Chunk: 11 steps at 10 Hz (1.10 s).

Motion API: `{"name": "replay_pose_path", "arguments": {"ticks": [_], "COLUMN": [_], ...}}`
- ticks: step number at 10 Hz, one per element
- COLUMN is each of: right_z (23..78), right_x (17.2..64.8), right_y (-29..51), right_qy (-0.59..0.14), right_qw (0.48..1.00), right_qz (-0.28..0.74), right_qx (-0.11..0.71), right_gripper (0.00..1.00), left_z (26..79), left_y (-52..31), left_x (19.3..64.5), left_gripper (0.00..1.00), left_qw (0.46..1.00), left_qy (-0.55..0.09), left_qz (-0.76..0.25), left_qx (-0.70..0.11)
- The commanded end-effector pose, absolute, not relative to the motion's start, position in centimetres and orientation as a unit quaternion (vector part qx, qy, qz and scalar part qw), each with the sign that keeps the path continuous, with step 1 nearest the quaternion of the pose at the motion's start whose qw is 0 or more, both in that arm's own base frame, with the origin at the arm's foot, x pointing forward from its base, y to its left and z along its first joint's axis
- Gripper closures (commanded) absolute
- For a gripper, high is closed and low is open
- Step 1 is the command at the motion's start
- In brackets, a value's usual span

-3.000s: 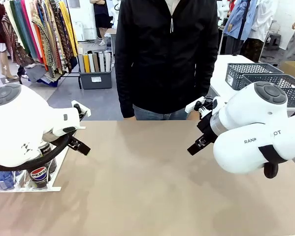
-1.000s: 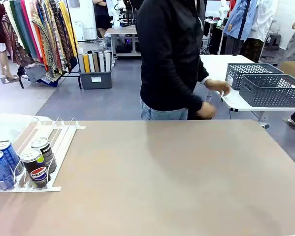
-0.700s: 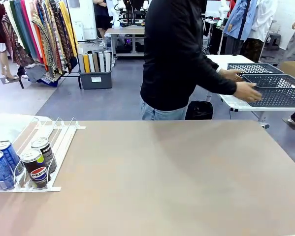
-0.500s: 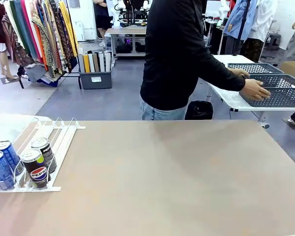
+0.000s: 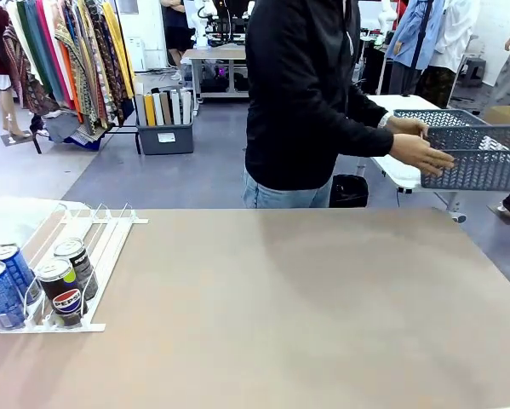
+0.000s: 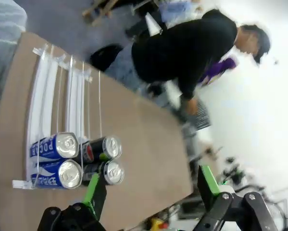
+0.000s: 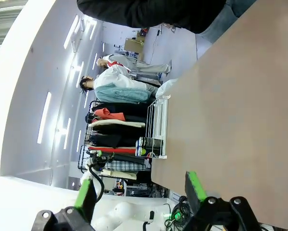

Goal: Retrieve and store the cans from the dispenser.
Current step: Pick up one can from the Automatic Can Dispenser and place it in the middle of the table.

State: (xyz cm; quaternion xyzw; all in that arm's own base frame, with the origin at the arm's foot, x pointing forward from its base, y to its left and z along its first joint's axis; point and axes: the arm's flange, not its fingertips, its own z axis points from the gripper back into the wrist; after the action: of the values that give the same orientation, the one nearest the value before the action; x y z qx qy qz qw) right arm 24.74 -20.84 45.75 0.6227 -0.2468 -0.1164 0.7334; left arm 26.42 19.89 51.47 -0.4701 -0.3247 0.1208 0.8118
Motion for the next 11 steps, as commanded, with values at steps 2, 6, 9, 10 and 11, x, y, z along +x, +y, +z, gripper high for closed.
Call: {"name": "replay_pose_path", "arguments": {"ticks": [2, 6, 9, 10, 11], "right_z": [45.9, 45.9, 45.9, 45.9, 45.9], "right_x": [24.7, 24.7, 24.7, 24.7, 24.7], "right_y": [-21.0, -21.0, -21.0, -21.0, -21.0], "right_qy": [-0.252, -0.252, -0.252, -0.252, -0.252], "right_qw": [0.732, 0.732, 0.732, 0.732, 0.732], "right_qz": [-0.108, -0.108, -0.108, -0.108, -0.108], "right_qx": [0.624, 0.624, 0.624, 0.624, 0.624], "right_gripper": [0.00, 0.00, 0.00, 0.00, 0.00], "left_z": [54.6, 51.5, 49.0, 47.7, 47.7], "left_y": [10.4, 0.6, -2.5, -2.3, -1.8], "left_x": [31.5, 34.5, 34.8, 35.4, 36.2], "left_gripper": [0.00, 0.00, 0.00, 0.00, 0.00], "left_qw": [0.939, 0.983, 0.989, 0.994, 0.997], "left_qy": [-0.198, -0.126, -0.068, -0.019, -0.013], "left_qz": [-0.027, -0.086, -0.102, -0.081, -0.027], "left_qx": [-0.279, -0.101, -0.077, -0.066, -0.077]}}
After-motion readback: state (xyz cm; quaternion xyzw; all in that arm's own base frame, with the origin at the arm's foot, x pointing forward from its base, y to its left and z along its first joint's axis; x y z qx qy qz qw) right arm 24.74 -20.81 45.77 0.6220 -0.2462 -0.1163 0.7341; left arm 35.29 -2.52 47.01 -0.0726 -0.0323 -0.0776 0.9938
